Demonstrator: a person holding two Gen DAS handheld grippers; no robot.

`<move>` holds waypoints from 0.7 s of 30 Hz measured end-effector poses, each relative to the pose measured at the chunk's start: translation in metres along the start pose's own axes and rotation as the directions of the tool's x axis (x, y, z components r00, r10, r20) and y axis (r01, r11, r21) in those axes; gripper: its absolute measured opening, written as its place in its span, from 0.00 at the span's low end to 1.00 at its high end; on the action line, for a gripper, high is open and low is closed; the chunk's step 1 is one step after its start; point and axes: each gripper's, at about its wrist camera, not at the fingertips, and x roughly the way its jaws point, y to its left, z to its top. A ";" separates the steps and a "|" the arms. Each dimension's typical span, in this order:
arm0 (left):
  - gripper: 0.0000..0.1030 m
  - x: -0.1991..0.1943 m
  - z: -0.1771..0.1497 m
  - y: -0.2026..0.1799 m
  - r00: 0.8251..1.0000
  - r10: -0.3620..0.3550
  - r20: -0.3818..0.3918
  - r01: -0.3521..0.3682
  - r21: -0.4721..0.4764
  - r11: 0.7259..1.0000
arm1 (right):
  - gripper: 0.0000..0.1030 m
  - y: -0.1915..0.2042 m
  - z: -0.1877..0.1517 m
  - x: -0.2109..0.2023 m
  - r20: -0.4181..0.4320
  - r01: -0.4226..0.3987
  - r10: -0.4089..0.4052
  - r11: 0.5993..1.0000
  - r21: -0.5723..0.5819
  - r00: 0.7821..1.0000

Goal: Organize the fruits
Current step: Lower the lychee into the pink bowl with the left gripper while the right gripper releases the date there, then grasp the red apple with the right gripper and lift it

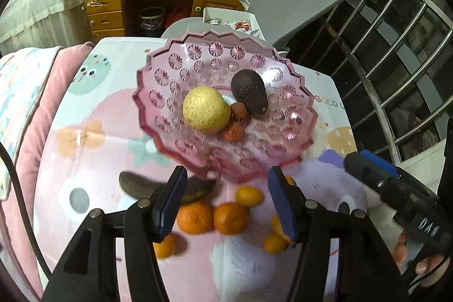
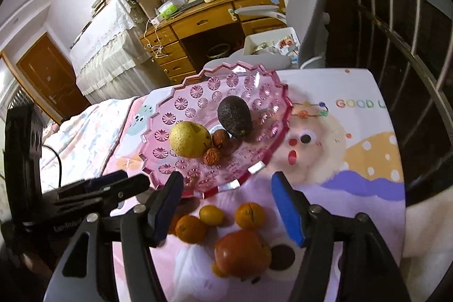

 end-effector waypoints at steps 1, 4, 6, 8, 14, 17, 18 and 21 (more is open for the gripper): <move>0.58 -0.002 -0.003 0.000 1.000 0.001 -0.002 -0.001 -0.004 1.000 | 0.64 -0.002 -0.002 -0.003 -0.005 -0.004 0.004 1.000 0.011 1.000; 0.62 -0.008 -0.016 -0.002 1.000 0.003 -0.014 -0.003 -0.016 1.000 | 0.65 -0.006 -0.008 -0.009 -0.041 -0.007 0.009 0.999 0.041 0.999; 0.63 -0.010 -0.024 -0.003 1.000 0.002 -0.026 -0.003 -0.024 1.000 | 0.65 -0.007 -0.014 -0.009 -0.083 -0.006 0.010 0.998 0.055 0.996; 0.64 -0.011 -0.032 -0.003 0.999 -0.006 -0.033 0.005 -0.032 0.999 | 0.65 -0.009 -0.020 -0.009 -0.114 -0.006 0.013 0.998 0.069 0.993; 0.66 -0.001 -0.052 0.001 0.999 -0.010 -0.049 0.007 -0.069 0.998 | 0.65 -0.017 -0.038 0.003 -0.211 -0.002 0.035 0.988 0.157 0.977; 0.67 0.008 -0.060 0.005 0.998 -0.011 -0.055 0.005 -0.099 0.995 | 0.66 -0.027 -0.049 0.015 -0.261 0.001 0.060 0.974 0.226 0.964; 0.67 0.012 -0.062 0.006 0.998 -0.011 -0.058 0.005 -0.110 0.994 | 0.66 -0.029 -0.051 0.019 -0.274 0.002 0.067 0.969 0.245 0.959; 0.67 0.024 -0.067 0.010 0.997 -0.020 -0.073 0.010 -0.145 0.989 | 0.66 -0.036 -0.060 0.031 -0.310 0.003 0.100 0.949 0.315 0.945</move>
